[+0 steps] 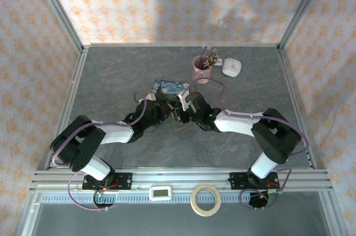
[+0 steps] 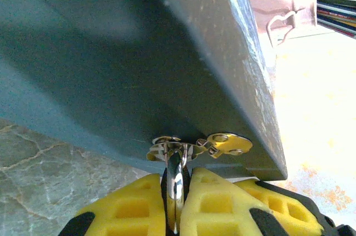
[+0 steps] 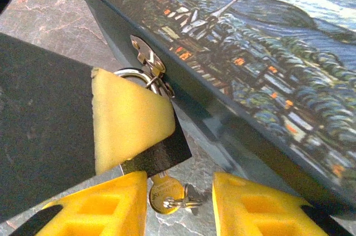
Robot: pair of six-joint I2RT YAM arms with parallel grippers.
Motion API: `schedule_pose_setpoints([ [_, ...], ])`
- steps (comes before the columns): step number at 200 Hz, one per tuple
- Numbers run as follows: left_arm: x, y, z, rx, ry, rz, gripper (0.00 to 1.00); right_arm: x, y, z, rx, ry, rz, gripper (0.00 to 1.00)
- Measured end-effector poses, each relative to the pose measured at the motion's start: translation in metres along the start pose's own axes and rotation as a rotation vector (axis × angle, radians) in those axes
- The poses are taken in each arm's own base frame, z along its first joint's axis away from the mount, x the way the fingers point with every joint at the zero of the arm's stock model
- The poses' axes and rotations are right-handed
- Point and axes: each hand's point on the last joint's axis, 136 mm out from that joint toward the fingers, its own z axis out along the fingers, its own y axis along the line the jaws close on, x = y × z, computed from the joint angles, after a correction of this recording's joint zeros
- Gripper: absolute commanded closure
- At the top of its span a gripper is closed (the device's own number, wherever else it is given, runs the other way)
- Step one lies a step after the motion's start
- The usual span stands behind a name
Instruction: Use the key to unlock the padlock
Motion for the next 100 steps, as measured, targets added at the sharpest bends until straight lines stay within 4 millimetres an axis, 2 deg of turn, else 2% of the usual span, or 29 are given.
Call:
schedule_pose_setpoints([
  [100,0.0013,-0.0016,-0.0004,0.006,0.008,0.001,1.00,0.0051,0.0018,-0.0004,-0.016,0.002,-0.016,0.64],
])
